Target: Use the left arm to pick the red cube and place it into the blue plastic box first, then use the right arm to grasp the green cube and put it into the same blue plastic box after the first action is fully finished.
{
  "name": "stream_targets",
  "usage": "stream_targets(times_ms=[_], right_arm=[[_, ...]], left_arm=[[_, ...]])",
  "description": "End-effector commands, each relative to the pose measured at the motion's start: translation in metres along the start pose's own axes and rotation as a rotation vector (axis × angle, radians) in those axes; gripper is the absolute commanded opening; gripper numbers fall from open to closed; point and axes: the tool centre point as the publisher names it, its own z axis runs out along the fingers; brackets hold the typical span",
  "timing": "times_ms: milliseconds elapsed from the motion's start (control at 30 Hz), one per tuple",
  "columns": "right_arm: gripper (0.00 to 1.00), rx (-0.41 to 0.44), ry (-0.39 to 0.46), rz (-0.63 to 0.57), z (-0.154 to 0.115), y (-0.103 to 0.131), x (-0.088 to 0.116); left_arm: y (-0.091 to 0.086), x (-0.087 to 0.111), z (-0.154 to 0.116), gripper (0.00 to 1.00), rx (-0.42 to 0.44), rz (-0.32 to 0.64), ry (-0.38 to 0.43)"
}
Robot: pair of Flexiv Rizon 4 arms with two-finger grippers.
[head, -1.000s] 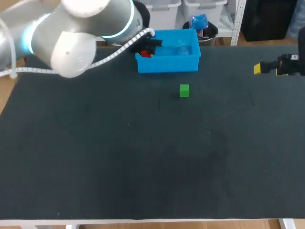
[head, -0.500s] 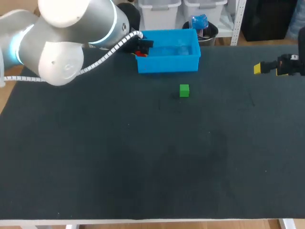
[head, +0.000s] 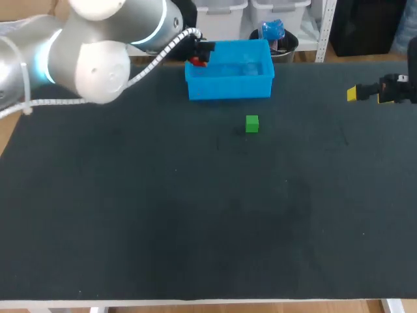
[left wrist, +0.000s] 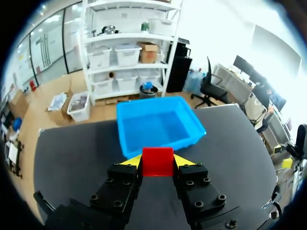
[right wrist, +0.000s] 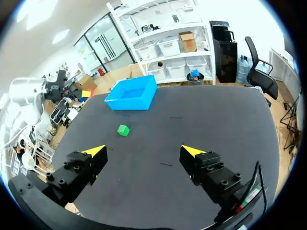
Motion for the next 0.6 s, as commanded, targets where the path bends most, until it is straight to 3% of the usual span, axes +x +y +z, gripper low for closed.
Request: stream_targets(times_ms=[33, 300, 600], right_arm=[[1.0, -0.001, 0.0, -0.001, 0.0, -0.001, 0.0], [1.0, -0.001, 0.0, -0.001, 0.0, -0.001, 0.0], [1.0, -0.001, 0.0, -0.001, 0.0, -0.001, 0.0]], left_arm=[[-0.001, -0.032, 0.055, 0.0, 0.004, 0.008, 0.023], [0.008, -0.054, 0.092, 0.0, -0.005, 0.015, 0.019], [0.012, -0.058, 0.11, 0.0, -0.015, 0.023, 0.044]])
